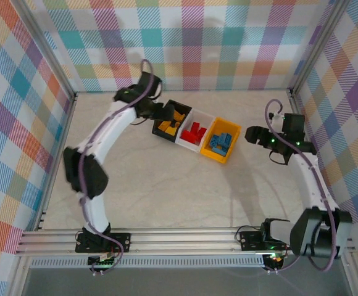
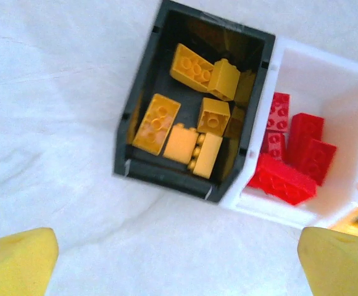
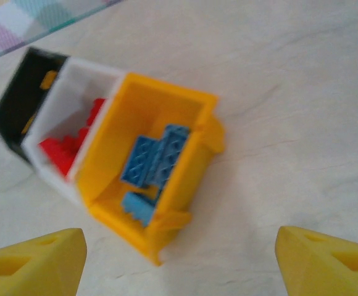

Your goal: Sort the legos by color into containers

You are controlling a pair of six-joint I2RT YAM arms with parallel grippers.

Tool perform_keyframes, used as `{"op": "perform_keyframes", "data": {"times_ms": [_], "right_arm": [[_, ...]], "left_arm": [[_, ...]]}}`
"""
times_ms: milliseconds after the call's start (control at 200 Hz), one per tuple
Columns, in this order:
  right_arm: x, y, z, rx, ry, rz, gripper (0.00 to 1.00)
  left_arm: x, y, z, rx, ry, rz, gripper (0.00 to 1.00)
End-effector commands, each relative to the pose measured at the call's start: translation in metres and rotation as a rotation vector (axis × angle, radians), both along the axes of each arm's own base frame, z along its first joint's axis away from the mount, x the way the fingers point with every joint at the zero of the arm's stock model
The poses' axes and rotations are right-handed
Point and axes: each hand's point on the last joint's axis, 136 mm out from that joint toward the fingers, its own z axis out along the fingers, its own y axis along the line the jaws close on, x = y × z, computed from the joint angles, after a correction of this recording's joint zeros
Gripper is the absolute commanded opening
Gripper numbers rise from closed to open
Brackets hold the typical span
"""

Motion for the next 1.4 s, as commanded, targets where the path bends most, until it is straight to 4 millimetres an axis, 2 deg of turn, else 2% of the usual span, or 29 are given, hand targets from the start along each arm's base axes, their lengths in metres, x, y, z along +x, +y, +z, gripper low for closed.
{"op": "perform_keyframes", "data": {"times_ms": [0, 60, 65, 80, 110, 210, 350, 495, 530, 665, 840, 910, 1070, 1190, 1270, 1395], "right_arm": [[0.022, -0.009, -0.018, -0.06, -0.05, 0.048, 0.8], [0.033, -0.015, -0.033, -0.08, -0.051, 0.032, 0.81], [0.035, -0.015, -0.036, -0.079, -0.051, 0.031, 0.81], [0.037, -0.015, -0.038, -0.08, -0.054, 0.033, 0.81], [0.042, -0.016, -0.043, -0.081, -0.067, 0.034, 0.81], [0.054, -0.018, -0.066, -0.08, -0.08, 0.024, 0.82], [0.062, -0.018, -0.083, -0.086, -0.099, 0.037, 0.82], [0.062, -0.016, -0.094, -0.082, -0.092, 0.054, 0.82], [0.061, -0.016, -0.096, -0.081, -0.091, 0.052, 0.82], [0.063, -0.013, -0.1, -0.059, -0.096, 0.054, 0.83], [0.066, -0.011, -0.103, -0.062, -0.09, 0.062, 0.83], [0.066, -0.011, -0.106, -0.064, -0.077, 0.07, 0.83], [0.065, -0.007, -0.112, -0.06, -0.059, 0.085, 0.83], [0.064, -0.005, -0.117, -0.062, -0.041, 0.092, 0.83], [0.065, -0.004, -0.118, -0.062, -0.035, 0.1, 0.83], [0.071, -0.005, -0.118, -0.068, -0.035, 0.101, 0.83]], "left_arm": [[-0.026, 0.035, -0.006, -0.039, 0.027, 0.135, 1.0], [-0.045, 0.05, -0.013, -0.029, 0.034, 0.183, 1.0], [-0.048, 0.052, -0.019, -0.025, 0.046, 0.187, 1.0], [-0.051, 0.056, -0.012, -0.032, 0.027, 0.2, 1.0], [-0.059, 0.068, -0.019, -0.006, 0.029, 0.238, 1.0], [-0.08, 0.111, -0.023, 0.045, -0.007, 0.352, 1.0], [-0.092, 0.158, -0.035, 0.085, -0.151, 0.419, 1.0], [-0.098, 0.189, -0.067, 0.176, -0.295, 0.437, 1.0], [-0.093, 0.191, -0.069, 0.159, -0.358, 0.433, 1.0], [-0.087, 0.193, -0.098, 0.168, -0.467, 0.383, 1.0], [-0.071, 0.186, -0.137, 0.208, -0.414, 0.294, 1.0], [-0.062, 0.185, -0.146, 0.207, -0.422, 0.287, 1.0], [-0.039, 0.172, -0.146, 0.175, -0.447, 0.223, 1.0], [-0.034, 0.165, -0.152, 0.155, -0.41, 0.192, 1.0], [-0.032, 0.154, -0.145, 0.081, -0.491, 0.161, 1.0], [-0.039, 0.166, -0.15, 0.087, -0.55, 0.234, 1.0]]}}
